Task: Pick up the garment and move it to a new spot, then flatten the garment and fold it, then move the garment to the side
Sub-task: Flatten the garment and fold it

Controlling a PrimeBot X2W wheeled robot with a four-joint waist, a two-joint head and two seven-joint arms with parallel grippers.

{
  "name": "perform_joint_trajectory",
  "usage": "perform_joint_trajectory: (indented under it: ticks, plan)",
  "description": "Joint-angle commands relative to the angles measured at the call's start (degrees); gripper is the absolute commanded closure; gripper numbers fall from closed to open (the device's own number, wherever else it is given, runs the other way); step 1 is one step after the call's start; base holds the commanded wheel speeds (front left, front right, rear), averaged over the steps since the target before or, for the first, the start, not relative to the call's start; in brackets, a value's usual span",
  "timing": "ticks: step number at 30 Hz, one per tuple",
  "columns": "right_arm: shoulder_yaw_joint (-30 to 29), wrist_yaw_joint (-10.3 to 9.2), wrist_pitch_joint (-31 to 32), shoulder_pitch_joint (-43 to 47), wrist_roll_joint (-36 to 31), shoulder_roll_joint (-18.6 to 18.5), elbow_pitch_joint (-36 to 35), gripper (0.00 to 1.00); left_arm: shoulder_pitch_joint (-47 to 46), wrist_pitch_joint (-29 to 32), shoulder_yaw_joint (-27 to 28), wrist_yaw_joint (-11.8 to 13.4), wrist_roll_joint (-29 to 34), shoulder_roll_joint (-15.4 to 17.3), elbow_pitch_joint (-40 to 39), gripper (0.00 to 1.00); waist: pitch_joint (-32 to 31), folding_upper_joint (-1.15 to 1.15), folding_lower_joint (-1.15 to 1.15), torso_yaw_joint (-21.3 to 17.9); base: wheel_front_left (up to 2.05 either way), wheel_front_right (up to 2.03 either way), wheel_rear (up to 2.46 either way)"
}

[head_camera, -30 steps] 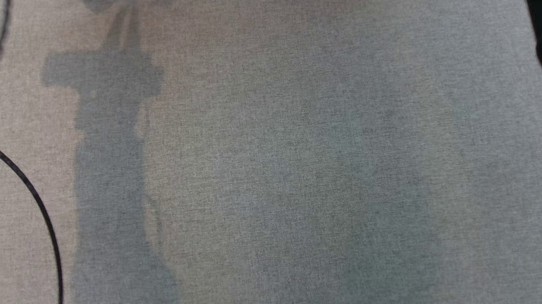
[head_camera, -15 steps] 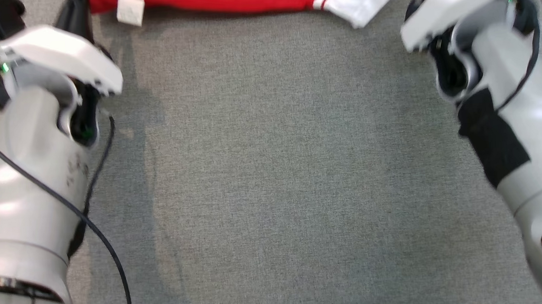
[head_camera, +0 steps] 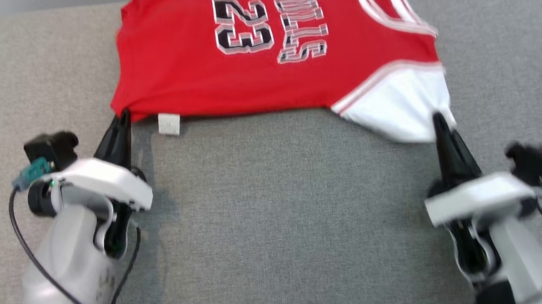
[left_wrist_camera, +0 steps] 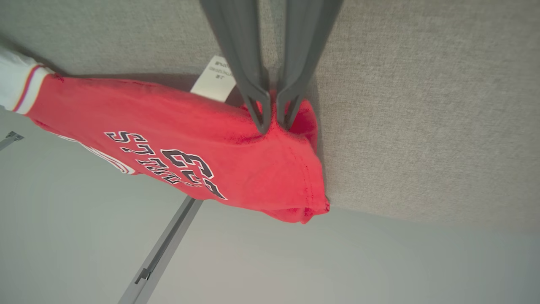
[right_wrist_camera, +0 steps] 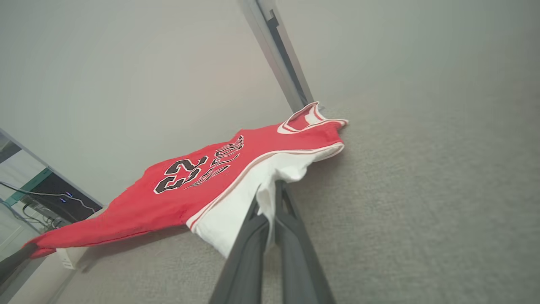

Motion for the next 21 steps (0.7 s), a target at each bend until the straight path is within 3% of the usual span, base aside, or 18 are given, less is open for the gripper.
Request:
perform_joint_trajectory:
  ticks: [1,5,11,21]
  plan:
    - [-1.6,0.02,-0.07,4.27,-0.7,-0.51,-3.44,1.0,2.45,-0.19,0.92,0.92,1.76,0.93,-2.16,1.0,-1.6,0.0,0.0,0.07,0.0,0.0,0.0]
    - [-4.22,0.02,-0.07,15.86,-2.45,-0.26,-12.54,1.0,8.93,-0.18,2.93,1.59,4.69,2.12,-9.2,1.0,-4.08,0.0,0.0,0.23,0.0,0.0,0.0]
    - [-3.68,0.02,1.25,30.18,-3.2,-0.27,-23.88,1.0,19.15,0.88,3.05,4.96,6.18,5.41,-20.68,1.0,-7.09,0.0,0.0,-0.49,0.0,0.0,0.0]
    - [-5.63,0.02,9.62,44.97,-3.2,-0.21,-37.46,1.0,41.78,9.77,4.08,17.75,7.06,12.41,-51.14,1.0,-10.59,0.0,0.0,-0.85,0.0,0.0,0.0]
